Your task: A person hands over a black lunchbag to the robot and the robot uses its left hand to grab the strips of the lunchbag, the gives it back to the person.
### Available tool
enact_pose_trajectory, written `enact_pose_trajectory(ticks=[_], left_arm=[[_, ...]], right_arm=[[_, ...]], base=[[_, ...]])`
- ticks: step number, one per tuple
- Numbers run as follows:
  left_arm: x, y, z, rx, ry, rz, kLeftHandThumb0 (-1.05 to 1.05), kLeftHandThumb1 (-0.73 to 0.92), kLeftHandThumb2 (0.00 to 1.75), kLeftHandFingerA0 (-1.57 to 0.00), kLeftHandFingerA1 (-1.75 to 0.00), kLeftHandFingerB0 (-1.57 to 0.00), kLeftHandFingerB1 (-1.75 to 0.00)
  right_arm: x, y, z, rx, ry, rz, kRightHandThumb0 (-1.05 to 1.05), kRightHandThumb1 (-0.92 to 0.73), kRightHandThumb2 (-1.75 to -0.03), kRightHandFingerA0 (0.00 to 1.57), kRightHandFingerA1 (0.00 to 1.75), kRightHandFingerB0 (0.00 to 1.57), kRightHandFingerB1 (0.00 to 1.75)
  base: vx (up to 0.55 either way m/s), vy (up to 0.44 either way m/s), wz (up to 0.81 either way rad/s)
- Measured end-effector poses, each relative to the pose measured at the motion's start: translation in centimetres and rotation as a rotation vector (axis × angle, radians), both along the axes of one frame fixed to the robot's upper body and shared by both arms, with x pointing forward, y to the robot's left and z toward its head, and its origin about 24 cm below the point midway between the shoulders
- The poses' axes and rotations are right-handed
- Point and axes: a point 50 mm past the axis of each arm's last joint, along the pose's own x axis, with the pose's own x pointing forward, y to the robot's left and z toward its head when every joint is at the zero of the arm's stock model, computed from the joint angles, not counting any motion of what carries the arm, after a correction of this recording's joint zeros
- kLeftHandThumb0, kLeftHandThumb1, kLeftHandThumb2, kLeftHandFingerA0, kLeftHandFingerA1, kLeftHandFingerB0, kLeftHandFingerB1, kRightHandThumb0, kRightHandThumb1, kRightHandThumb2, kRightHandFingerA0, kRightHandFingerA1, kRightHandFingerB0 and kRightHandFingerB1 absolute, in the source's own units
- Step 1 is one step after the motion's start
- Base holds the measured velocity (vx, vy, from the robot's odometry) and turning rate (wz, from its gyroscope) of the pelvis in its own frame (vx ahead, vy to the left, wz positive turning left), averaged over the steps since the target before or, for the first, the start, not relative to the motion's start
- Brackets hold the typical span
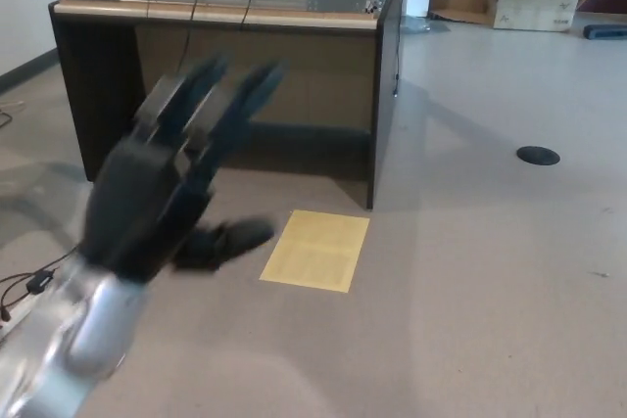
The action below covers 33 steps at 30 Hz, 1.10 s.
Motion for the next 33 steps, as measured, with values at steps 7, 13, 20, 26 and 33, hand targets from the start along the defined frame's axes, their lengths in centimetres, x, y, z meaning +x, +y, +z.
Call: enact_pose_trajectory(ticks=[7,13,20,26,33], left_arm=[[-3.6,5.6,-9.9,-0.048,0.345,0.147,-0.30,0.33,0.91,-0.09,-0.51,-0.08,-0.49],[-10.3,11.3,-19.1,-0.136,0.725,0.360,-0.63,0.59,0.58,-0.31,-0.32,-0.26,-0.29],[-14.4,14.9,-22.8,-0.266,0.911,0.518,-0.64,0.61,0.59,-0.32,-0.35,-0.28,-0.30],[-14.1,15.3,-22.7,-0.329,0.923,0.500,-0.64,0.61,0.59,-0.35,-0.36,-0.29,-0.31],[-13.8,15.3,-22.5,-0.352,0.925,0.473,-0.62,0.61,0.59,-0.35,-0.35,-0.30,-0.31]], right_arm=[[-1.0,-0.3,-0.7,0.007,0.025,-0.018,-0.64,-0.72,-0.62,0.41,0.44,0.28,0.34],[-2.8,-1.2,-1.9,0.015,0.068,-0.058,-0.62,-0.72,-0.61,0.41,0.43,0.30,0.36],[-3.5,-2.1,-2.1,0.028,0.061,-0.106,-0.63,-0.72,-0.62,0.42,0.44,0.33,0.37],[-3.6,-2.5,-1.9,0.023,0.050,-0.120,-0.61,-0.73,-0.61,0.43,0.45,0.37,0.39],[-3.6,-2.6,-1.9,0.014,0.045,-0.119,-0.62,-0.72,-0.61,0.44,0.45,0.40,0.39]], base=[[0.00,0.000,0.00],[0.00,0.000,0.00],[0.00,0.000,0.00],[0.00,0.000,0.00],[0.00,0.000,0.00]])
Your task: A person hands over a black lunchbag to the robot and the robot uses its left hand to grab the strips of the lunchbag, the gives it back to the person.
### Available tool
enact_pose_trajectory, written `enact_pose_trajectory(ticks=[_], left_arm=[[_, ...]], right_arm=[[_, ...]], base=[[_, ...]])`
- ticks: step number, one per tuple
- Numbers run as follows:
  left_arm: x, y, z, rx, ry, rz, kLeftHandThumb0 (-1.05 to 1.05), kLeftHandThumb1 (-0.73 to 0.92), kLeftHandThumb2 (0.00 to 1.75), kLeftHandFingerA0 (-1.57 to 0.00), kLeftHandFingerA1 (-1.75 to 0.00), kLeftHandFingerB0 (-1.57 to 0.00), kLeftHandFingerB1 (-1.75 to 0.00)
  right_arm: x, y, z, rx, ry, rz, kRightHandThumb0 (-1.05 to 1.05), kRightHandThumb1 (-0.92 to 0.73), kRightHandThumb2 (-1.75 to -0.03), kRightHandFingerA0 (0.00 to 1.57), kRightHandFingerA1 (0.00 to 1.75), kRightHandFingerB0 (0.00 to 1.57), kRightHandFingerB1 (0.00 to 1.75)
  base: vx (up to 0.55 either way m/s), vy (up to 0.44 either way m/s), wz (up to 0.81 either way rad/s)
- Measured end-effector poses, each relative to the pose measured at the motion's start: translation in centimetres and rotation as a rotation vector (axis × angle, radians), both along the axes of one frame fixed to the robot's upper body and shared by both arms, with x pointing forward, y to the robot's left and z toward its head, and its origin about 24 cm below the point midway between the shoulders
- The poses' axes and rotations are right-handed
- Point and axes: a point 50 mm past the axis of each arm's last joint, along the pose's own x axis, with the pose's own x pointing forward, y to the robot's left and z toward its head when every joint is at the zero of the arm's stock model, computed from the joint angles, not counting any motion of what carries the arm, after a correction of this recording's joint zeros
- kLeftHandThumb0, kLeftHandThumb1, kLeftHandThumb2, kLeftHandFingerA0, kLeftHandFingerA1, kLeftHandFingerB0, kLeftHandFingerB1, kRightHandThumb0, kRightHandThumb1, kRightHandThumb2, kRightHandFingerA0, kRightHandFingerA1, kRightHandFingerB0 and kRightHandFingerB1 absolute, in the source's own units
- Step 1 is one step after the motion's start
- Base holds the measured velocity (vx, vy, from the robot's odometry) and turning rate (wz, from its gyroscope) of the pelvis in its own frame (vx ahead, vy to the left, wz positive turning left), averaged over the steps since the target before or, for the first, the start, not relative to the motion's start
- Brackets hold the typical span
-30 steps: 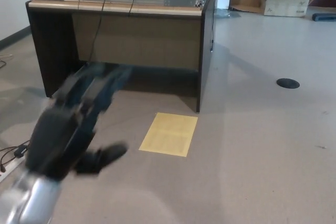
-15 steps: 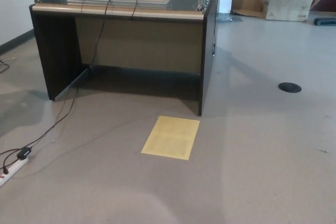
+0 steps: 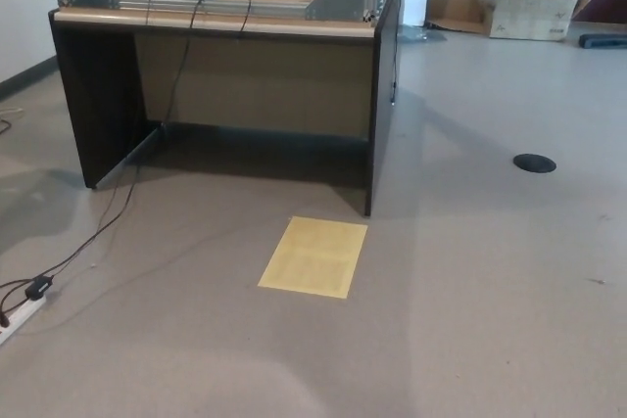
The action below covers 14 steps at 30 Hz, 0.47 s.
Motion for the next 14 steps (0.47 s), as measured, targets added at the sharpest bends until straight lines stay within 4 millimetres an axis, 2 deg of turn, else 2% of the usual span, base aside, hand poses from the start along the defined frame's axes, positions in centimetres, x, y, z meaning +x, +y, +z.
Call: enact_pose_trajectory(ticks=[1,2,3,5,6,14], left_arm=[[0.01,0.01,0.00,-0.002,0.000,0.001,-0.63,0.61,0.59,-0.35,-0.35,-0.30,-0.31],[0.01,0.04,0.00,-0.006,0.000,0.003,-0.58,0.47,0.88,-0.34,-0.53,-0.16,-0.42],[0.02,0.04,0.00,-0.007,0.000,0.003,-0.58,0.47,0.88,-0.34,-0.53,-0.16,-0.42],[0.04,0.05,-0.01,-0.011,0.001,0.004,-0.59,0.47,0.88,-0.34,-0.53,-0.16,-0.42],[0.04,0.05,-0.02,-0.013,0.001,0.004,-0.64,0.63,0.60,-0.36,-0.35,-0.30,-0.31],[0.44,0.02,0.19,-0.027,-0.012,0.002,-0.64,0.61,0.59,-0.33,-0.34,-0.28,-0.30]], right_arm=[[0.01,0.00,0.01,-0.001,-0.001,0.000,-0.61,-0.73,-0.61,0.43,0.44,0.40,0.39],[0.01,-0.01,0.03,-0.002,-0.002,0.000,-0.60,-0.72,-0.61,0.45,0.44,0.41,0.39],[0.02,-0.01,0.03,-0.003,-0.002,0.000,-0.60,-0.72,-0.61,0.45,0.44,0.41,0.39],[0.03,-0.04,0.06,-0.005,-0.005,-0.002,-0.61,-0.72,-0.61,0.45,0.44,0.40,0.39],[0.03,-0.07,0.07,-0.007,-0.005,-0.003,-0.61,-0.72,-0.61,0.45,0.44,0.40,0.39],[0.14,-0.07,0.18,-0.010,-0.011,-0.002,-0.60,-0.73,-0.61,0.45,0.44,0.40,0.39]], base=[[0.00,0.000,0.00],[0.00,0.000,0.00],[0.00,0.000,0.00],[0.00,0.000,0.00],[0.00,0.000,0.00],[0.00,0.000,0.00]])
